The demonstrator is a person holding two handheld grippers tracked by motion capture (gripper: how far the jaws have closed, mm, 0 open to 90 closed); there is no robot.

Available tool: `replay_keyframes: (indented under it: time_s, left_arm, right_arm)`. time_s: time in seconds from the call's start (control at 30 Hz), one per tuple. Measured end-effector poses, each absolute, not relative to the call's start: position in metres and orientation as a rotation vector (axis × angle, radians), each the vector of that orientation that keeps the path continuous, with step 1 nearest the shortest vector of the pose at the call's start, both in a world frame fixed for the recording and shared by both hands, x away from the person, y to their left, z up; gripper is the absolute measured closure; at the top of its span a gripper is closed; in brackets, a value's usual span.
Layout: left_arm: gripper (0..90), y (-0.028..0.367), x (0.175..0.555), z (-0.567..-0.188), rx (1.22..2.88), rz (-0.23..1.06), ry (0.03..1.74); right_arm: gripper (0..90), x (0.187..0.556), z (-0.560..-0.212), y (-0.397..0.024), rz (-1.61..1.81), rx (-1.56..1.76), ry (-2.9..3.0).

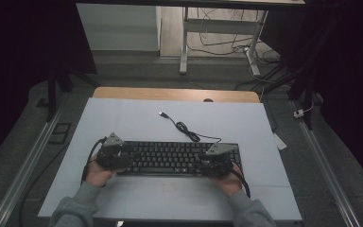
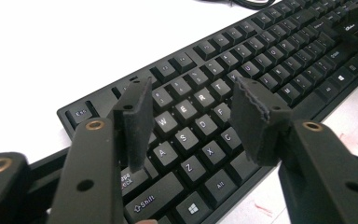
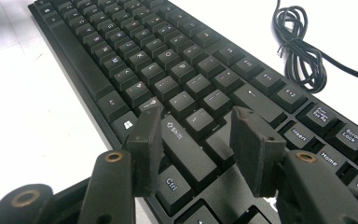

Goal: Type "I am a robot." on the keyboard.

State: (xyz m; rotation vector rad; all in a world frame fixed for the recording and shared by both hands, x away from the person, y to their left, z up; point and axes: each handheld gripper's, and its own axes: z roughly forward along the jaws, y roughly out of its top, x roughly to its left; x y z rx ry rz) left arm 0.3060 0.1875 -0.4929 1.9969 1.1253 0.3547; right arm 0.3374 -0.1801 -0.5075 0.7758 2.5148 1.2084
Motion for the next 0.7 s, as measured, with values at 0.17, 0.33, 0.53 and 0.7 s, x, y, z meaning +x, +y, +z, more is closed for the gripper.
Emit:
replay_keyframes:
  time_s: [0.17,0.33,0.53,0.7]
  left_arm:
    - [45.2,0.187,0.306,-0.492,1.996,0.352,1.127]
    - [43.1,0.186,0.305,-0.491,1.990,0.339,1.121]
    - [42.7,0.181,0.302,-0.487,1.997,0.314,1.075]
    - [45.3,0.173,0.299,-0.485,2.022,0.298,1.021]
  right_arm:
    - [53.8,0.338,-0.508,-0.180,1.210,0.777,2.515]
    - [53.8,0.338,-0.508,-0.180,1.211,0.778,2.513]
    - [53.8,0.338,-0.508,-0.180,1.208,0.778,2.514]
    - [53.8,0.338,-0.508,-0.180,1.208,0.777,2.514]
